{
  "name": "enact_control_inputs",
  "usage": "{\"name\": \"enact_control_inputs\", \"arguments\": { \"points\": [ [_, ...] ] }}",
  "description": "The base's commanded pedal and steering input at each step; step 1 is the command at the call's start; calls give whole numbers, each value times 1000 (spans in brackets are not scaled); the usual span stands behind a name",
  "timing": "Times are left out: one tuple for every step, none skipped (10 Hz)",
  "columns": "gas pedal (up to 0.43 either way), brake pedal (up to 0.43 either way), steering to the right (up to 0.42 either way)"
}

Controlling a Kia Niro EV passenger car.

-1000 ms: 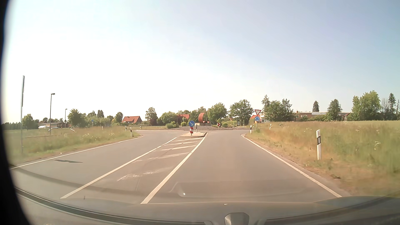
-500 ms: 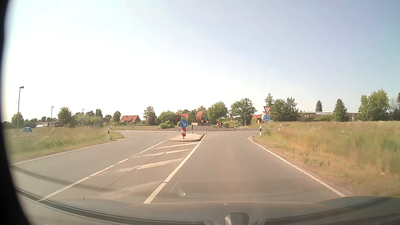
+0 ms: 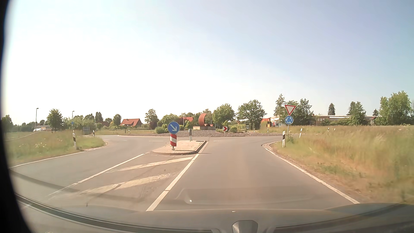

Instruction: Follow the waypoints while adhering to traffic rules and regulations

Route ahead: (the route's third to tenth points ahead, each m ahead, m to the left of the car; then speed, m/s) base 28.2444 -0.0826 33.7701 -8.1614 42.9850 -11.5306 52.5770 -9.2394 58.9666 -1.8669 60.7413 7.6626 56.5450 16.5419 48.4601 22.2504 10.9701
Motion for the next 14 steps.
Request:
{"name": "enact_control_inputs", "arguments": {
  "points": [
    [0, 30, 11],
    [0, 116, 11],
    [0, 152, 11],
    [0, 177, 11],
    [0, 201, 11],
    [0, 213, 11],
    [0, 220, 13],
    [0, 232, 17],
    [0, 238, 25],
    [0, 238, 30],
    [0, 238, 41],
    [0, 238, 58],
    [0, 238, 73],
    [0, 226, 93]
  ]
}}
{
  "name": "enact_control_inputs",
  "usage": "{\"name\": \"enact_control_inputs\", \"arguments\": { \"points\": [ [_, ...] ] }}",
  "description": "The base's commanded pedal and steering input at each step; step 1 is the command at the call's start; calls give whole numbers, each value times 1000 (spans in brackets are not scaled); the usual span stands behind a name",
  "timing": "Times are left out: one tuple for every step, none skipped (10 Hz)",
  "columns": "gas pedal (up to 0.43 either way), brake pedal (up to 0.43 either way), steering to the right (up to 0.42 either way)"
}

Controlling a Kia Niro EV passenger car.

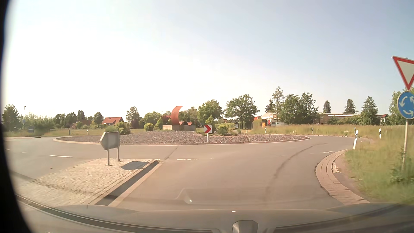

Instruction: Follow the waypoints while adhering to traffic rules and regulations

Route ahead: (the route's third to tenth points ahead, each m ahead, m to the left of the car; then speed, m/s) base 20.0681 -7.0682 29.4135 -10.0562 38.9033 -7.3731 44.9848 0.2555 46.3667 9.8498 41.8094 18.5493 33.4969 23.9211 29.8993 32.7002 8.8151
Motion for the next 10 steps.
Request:
{"name": "enact_control_inputs", "arguments": {
  "points": [
    [0, 201, 112],
    [0, 183, 125],
    [0, 165, 138],
    [0, 140, 144],
    [0, 110, 151],
    [0, 24, 159],
    [0, 6, 167],
    [0, 6, 174],
    [0, 6, 176],
    [0, 6, 177]
  ]
}}
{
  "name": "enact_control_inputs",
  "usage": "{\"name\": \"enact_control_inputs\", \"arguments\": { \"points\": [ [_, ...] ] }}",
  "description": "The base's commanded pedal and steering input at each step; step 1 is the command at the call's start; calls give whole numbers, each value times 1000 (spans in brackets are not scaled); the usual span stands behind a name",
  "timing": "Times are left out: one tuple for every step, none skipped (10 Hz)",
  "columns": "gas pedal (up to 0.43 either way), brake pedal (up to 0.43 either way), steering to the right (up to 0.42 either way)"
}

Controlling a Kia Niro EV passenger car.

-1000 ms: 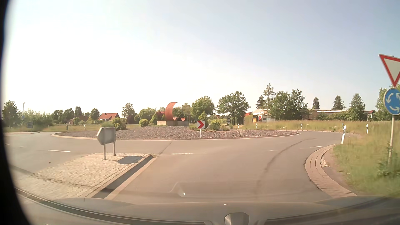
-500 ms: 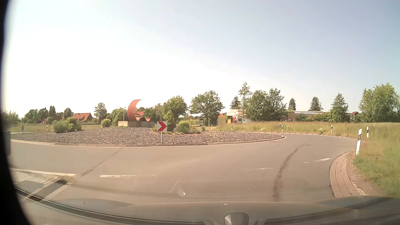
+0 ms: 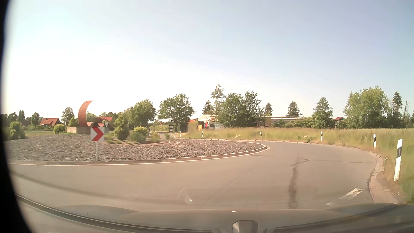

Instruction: Follow the waypoints while adhering to traffic rules and regulations

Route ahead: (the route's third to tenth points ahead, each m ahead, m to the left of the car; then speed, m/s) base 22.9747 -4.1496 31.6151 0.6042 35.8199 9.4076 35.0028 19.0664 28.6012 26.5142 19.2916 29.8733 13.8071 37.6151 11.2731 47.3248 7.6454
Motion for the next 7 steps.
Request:
{"name": "enact_control_inputs", "arguments": {
  "points": [
    [0, 6, 177],
    [0, 6, 178],
    [0, 6, 178],
    [0, 6, 178],
    [20, 6, 178],
    [20, 6, 178],
    [39, 6, 178]
  ]
}}
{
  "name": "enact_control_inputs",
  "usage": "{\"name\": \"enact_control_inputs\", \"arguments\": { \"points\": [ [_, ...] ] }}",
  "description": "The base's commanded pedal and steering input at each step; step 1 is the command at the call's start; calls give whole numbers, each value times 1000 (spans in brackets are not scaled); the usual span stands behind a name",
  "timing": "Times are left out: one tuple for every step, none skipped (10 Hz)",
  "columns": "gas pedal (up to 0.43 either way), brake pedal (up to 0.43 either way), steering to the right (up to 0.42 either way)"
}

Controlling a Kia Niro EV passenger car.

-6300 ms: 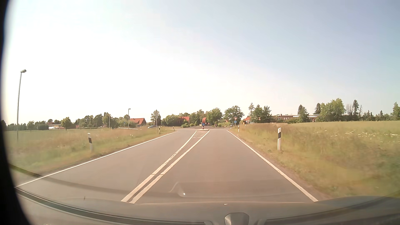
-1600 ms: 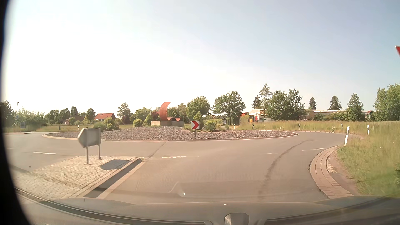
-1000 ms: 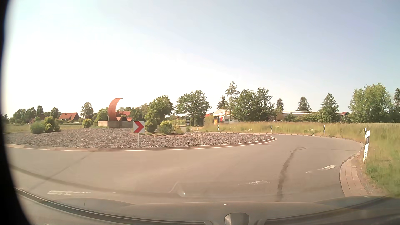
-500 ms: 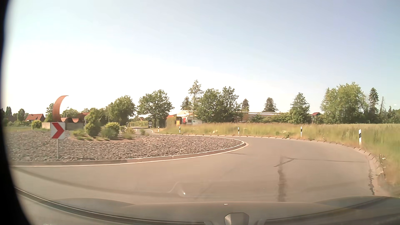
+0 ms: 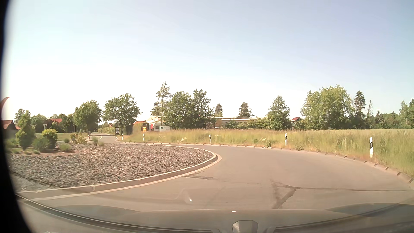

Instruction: Follow the waypoints while adhering to traffic rules and regulations

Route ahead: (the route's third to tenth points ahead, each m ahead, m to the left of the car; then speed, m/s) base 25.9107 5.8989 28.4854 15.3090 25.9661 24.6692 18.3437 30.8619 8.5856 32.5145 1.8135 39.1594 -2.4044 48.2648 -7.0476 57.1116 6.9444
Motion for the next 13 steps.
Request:
{"name": "enact_control_inputs", "arguments": {
  "points": [
    [59, 6, 178],
    [59, 6, 173],
    [59, 6, 166],
    [67, 6, 156],
    [67, 6, 146],
    [79, 6, 132],
    [79, 6, 115],
    [110, 6, 93],
    [118, 6, 76],
    [118, 6, 48],
    [118, 6, 14],
    [118, 6, -16],
    [118, 6, -43]
  ]
}}
